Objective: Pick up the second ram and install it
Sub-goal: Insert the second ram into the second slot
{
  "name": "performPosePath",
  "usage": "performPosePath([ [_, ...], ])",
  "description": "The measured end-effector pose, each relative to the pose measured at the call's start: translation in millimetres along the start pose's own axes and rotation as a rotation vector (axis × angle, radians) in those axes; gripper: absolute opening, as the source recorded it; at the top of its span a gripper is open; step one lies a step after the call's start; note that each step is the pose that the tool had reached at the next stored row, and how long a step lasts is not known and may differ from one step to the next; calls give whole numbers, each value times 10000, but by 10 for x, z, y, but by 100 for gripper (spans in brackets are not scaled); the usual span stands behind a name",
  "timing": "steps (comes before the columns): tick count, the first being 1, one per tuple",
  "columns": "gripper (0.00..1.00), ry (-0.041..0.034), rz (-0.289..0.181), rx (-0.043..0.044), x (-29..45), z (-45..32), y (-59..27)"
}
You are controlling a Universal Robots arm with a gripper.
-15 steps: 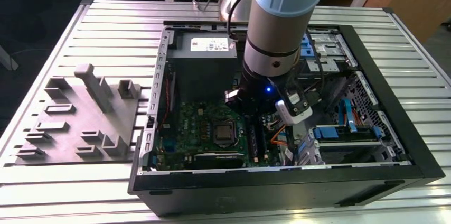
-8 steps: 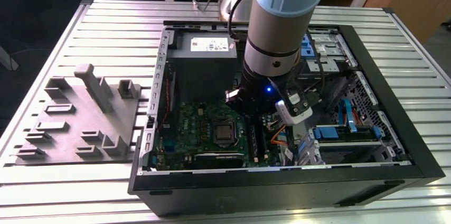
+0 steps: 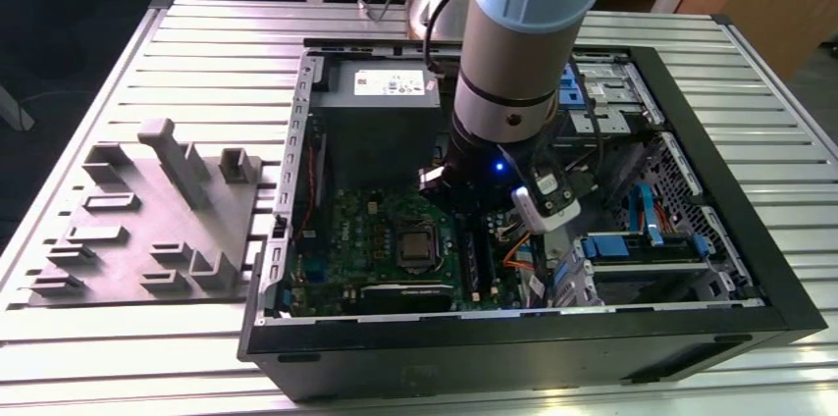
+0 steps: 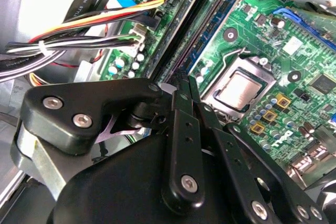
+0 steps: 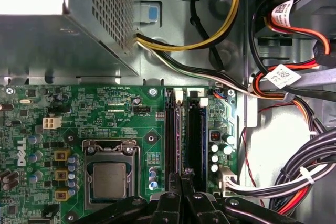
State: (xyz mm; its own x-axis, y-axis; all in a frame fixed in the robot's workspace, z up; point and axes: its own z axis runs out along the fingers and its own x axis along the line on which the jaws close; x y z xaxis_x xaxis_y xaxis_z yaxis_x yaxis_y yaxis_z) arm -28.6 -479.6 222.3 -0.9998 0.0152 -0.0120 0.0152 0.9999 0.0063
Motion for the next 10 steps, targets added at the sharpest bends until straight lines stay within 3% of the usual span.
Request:
performPosePath([
  [10, 12, -1, 0, -1, 0, 37, 0],
])
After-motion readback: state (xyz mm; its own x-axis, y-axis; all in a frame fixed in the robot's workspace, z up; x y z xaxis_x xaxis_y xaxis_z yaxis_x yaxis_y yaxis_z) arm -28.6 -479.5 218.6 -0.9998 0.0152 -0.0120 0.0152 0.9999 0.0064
